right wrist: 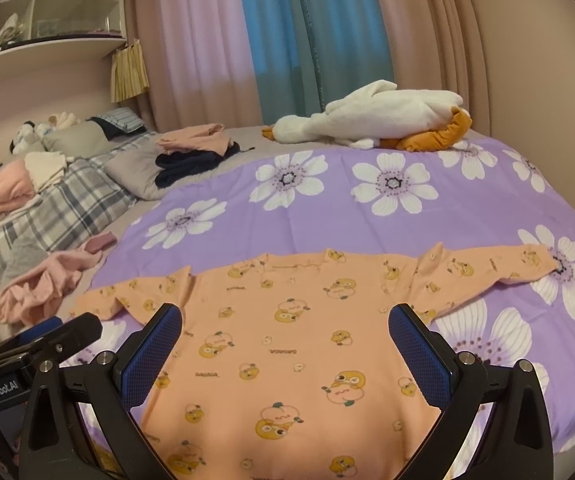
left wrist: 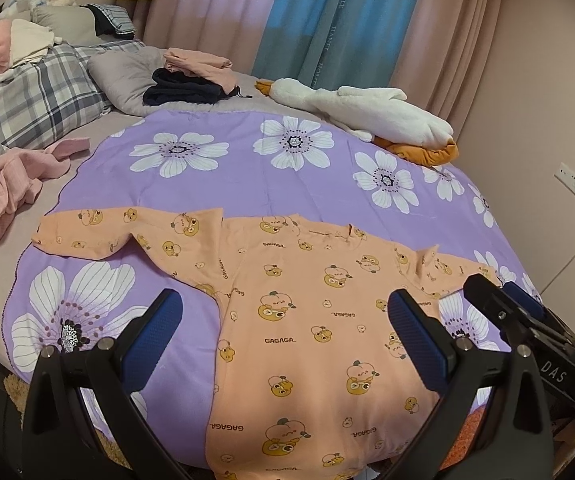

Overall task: Fold small clothes
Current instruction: 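Move both tools over the peach garment, positioning above it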

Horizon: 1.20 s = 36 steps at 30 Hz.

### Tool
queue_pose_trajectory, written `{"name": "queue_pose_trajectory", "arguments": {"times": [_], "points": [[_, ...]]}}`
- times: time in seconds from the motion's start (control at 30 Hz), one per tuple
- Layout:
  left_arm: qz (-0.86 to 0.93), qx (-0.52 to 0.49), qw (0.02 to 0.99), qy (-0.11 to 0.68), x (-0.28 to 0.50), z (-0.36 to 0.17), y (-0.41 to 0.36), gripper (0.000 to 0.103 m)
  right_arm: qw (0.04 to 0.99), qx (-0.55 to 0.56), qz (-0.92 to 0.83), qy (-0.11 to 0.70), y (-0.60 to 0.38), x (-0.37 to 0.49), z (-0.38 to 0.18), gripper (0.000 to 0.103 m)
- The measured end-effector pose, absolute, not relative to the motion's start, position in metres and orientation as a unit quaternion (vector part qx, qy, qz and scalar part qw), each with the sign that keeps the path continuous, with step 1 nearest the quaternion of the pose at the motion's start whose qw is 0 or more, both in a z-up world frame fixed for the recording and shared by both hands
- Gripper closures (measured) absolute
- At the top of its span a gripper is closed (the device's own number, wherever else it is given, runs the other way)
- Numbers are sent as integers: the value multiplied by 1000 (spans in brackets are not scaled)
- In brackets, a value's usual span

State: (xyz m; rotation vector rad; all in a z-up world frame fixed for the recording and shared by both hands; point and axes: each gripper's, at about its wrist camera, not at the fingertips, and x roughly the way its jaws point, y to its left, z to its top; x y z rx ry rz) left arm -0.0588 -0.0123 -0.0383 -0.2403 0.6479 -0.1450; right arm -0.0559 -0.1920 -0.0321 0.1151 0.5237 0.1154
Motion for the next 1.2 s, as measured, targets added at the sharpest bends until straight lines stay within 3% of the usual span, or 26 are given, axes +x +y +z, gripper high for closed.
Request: {"name": "queue_pose_trajectory", "arguments": {"times": [1.2], "points": [[-74,-107,932,338,-44,-54,-21,0,957,70,50,277,-191,-48,-41,0]]}}
